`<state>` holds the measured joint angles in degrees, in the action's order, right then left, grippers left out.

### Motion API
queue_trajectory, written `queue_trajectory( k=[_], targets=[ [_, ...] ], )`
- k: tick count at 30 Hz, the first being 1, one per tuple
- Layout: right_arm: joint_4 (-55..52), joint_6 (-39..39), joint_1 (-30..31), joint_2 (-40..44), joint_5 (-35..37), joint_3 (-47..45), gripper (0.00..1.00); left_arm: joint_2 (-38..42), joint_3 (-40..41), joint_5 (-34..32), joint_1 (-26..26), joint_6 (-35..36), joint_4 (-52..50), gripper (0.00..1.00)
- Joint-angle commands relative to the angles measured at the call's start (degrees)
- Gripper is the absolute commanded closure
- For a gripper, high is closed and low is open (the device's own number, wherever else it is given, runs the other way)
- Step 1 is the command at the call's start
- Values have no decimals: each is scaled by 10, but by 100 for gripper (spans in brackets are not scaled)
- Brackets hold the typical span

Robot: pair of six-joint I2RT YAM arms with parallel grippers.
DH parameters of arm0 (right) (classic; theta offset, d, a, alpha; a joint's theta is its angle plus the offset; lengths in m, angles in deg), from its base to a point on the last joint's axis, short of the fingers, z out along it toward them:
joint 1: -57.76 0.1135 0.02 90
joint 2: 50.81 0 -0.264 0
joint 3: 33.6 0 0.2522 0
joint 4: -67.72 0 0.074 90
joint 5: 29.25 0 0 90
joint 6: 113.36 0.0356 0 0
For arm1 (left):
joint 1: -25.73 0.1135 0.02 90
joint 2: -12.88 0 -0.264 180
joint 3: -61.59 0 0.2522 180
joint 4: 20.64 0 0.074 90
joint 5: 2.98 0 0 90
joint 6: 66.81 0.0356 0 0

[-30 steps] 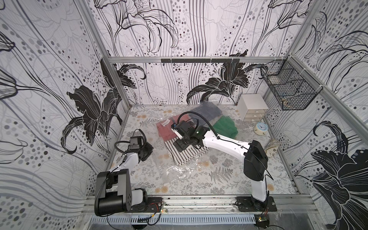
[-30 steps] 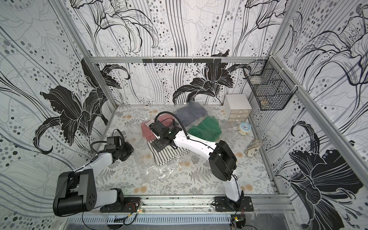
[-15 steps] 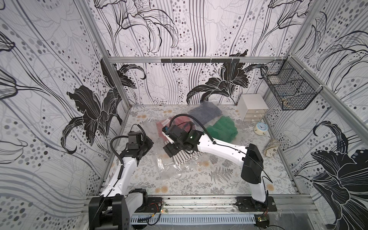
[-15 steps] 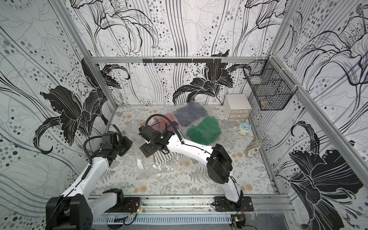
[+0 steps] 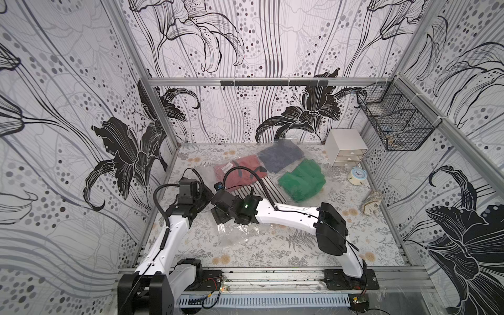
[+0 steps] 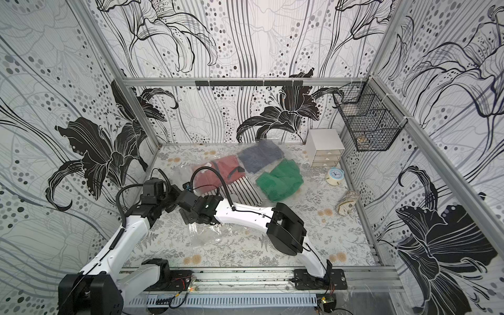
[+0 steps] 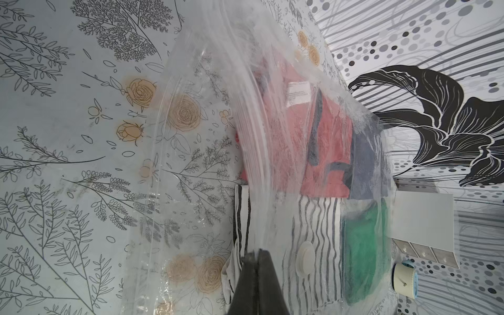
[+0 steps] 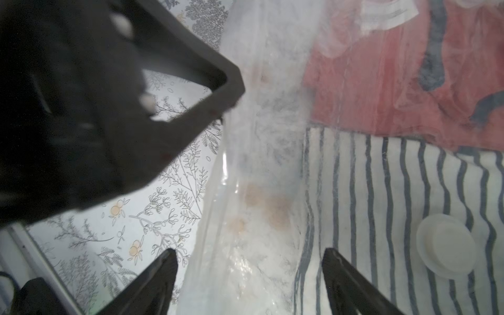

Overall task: Take the tank top out of the vacuum bag
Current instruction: Open the vacuum bag at the center of the board.

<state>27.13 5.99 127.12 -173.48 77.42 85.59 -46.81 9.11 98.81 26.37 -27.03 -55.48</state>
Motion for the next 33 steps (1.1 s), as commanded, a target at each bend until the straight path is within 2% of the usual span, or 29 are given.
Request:
queue_trajectory(
  k=[1, 6, 9, 12, 16, 17, 18, 25, 28, 33],
  targets=[
    [68, 30, 5, -10, 40, -21, 14, 16, -17, -11, -3, -9, -1, 100],
    [64, 31, 7, -39, 49, 8, 14, 15, -9, -6, -3, -10, 4, 100],
    [78, 31, 7, -40, 70, 0, 23, 16, -4, -5, -3, -13, 9, 100],
    [80, 28, 7, -44, 116, -5, 39, 20, -2, -2, -3, -13, 14, 100],
    [85, 13, 7, -49, 132, -5, 67, 21, -6, -10, -3, -6, 5, 100],
    [84, 10, 7, -51, 131, -2, 81, 19, -5, -12, -3, -5, 4, 100],
    [83, 8, 6, -53, 133, 1, 98, 18, -5, -15, -3, -5, 2, 100],
    [51, -19, 6, -55, 128, 23, 100, 31, -5, -49, -2, 2, -6, 100],
    [42, -27, 6, -51, 112, 28, 100, 44, -5, -66, -3, 5, -10, 94],
    [23, -7, -7, -62, 125, 37, 100, 38, -2, -74, 6, 14, -13, 95]
  ],
)
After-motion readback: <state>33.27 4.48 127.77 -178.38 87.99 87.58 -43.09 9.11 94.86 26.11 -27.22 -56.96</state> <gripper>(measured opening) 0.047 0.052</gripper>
